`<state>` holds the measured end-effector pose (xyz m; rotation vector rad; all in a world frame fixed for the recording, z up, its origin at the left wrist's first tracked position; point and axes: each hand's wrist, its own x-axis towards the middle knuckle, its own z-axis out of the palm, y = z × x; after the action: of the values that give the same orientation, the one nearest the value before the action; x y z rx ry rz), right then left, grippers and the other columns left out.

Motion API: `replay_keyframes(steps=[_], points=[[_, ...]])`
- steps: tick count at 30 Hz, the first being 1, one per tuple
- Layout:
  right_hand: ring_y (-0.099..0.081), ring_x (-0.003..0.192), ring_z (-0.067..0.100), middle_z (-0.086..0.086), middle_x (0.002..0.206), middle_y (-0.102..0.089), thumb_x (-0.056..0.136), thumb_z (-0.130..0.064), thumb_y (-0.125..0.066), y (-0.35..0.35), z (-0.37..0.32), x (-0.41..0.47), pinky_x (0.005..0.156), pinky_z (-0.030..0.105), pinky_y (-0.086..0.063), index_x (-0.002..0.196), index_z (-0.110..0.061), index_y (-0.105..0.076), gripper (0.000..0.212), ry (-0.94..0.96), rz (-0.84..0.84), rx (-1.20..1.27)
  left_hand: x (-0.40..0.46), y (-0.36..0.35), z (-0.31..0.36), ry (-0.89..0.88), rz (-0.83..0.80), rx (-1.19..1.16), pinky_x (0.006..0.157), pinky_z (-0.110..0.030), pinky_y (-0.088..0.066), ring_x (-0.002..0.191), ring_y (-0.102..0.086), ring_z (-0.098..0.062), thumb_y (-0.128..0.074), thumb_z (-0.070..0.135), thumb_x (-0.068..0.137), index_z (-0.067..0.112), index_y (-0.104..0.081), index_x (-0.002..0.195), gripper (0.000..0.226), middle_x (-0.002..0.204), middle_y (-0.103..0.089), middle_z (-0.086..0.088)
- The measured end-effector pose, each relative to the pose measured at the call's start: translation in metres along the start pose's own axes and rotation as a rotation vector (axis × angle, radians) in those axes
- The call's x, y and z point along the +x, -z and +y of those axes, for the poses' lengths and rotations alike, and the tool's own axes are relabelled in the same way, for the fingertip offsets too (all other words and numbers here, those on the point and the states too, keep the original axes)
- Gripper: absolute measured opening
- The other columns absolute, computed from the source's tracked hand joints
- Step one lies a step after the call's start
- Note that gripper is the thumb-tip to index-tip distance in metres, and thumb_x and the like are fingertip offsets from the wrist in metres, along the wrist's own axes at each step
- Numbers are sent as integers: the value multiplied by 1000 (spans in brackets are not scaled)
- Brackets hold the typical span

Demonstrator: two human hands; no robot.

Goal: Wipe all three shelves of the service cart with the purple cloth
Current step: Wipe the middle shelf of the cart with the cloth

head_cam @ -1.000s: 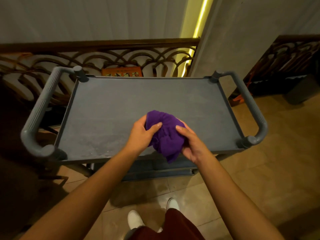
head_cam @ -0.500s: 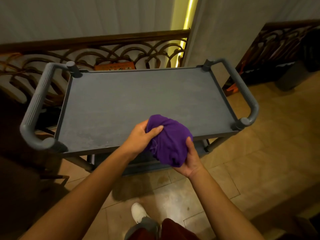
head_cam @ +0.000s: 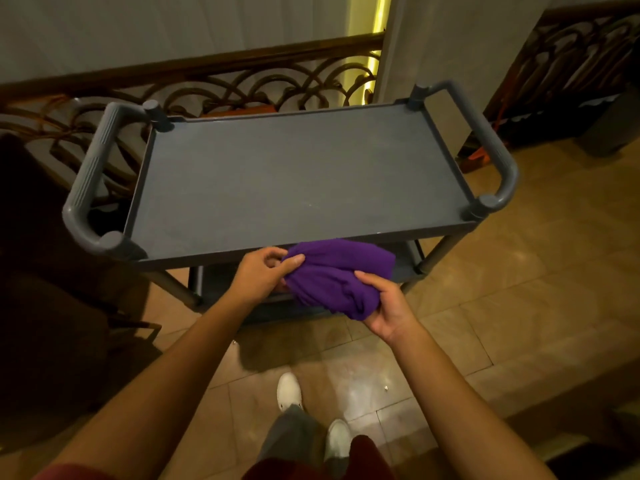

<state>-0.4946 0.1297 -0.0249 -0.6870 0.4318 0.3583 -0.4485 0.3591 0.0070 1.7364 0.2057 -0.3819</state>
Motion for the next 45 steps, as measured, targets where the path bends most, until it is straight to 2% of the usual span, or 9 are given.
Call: replay_keyframes(steps=[6,9,13,18,22,29,32,36,45], points=[[-75,95,31,17,113,-74,79,-7,-73,50,19,-4,78,40,-62,120,-6,-69,41,-76,163,16,5,-8,-78,147,-114,173,74,-32,-59,88,-71,-23,-58,43,98,19,-67,102,26,90,-74,-5],[-76,93,30,16,114,-74,80,-4,-71,68,27,4,76,39,-62,127,-5,-64,48,-68,260,12,27,-7,-107,45,-145,497,81,-24,-49,107,-64,-14,-59,44,97,27,-65,116,26,113,-67,7],[-73,96,29,16,116,-72,80,-2,-73,81,42,27,76,38,-61,127,-8,-63,49,-54,361,27,67,-4,-126,-115,-213,804,111,-42,-37,140,-40,-22,-56,52,96,29,-46,146,56,153,-45,0],[-73,96,28,14,113,-73,78,-2,-73,94,62,80,77,37,-61,125,-9,-63,49,-22,417,53,128,-14,-154,-243,-282,962,116,-46,-34,144,-36,-29,-53,55,97,26,-35,154,67,161,-35,-6],[-72,94,27,15,114,-71,75,-3,-72,115,70,128,88,39,-59,129,-5,-61,55,22,363,10,176,-25,-186,-368,-202,1012,119,-45,-28,146,-33,-31,-55,58,94,24,-34,156,73,160,-36,-9],[-76,83,25,14,99,-77,72,-9,-74,176,90,205,71,34,-63,115,-4,-67,44,120,259,-61,226,-64,-261,-667,-16,1167,120,-59,-19,147,-27,-38,-43,64,90,29,-37,153,72,160,-36,-6],[-74,91,27,16,109,-75,71,-8,-74,196,100,235,84,39,-62,124,-3,-64,54,185,216,-100,248,-72,-292,-791,21,1105,120,-60,-17,153,-14,-36,-45,59,91,33,-36,153,68,165,-28,0],[-71,98,29,19,120,-70,71,-5,-70,215,106,268,98,45,-55,131,2,-60,61,247,170,-89,276,-80,-313,-853,104,1042,121,-59,-16,153,-14,-37,-47,56,94,31,-41,151,63,166,-26,1],[-72,92,28,16,106,-75,83,-9,-64,236,109,305,98,43,-53,112,-2,-70,30,345,52,-113,297,-59,-339,-872,362,1135,118,-58,-23,140,-35,-45,-40,54,95,31,-44,149,58,157,-42,-4]])
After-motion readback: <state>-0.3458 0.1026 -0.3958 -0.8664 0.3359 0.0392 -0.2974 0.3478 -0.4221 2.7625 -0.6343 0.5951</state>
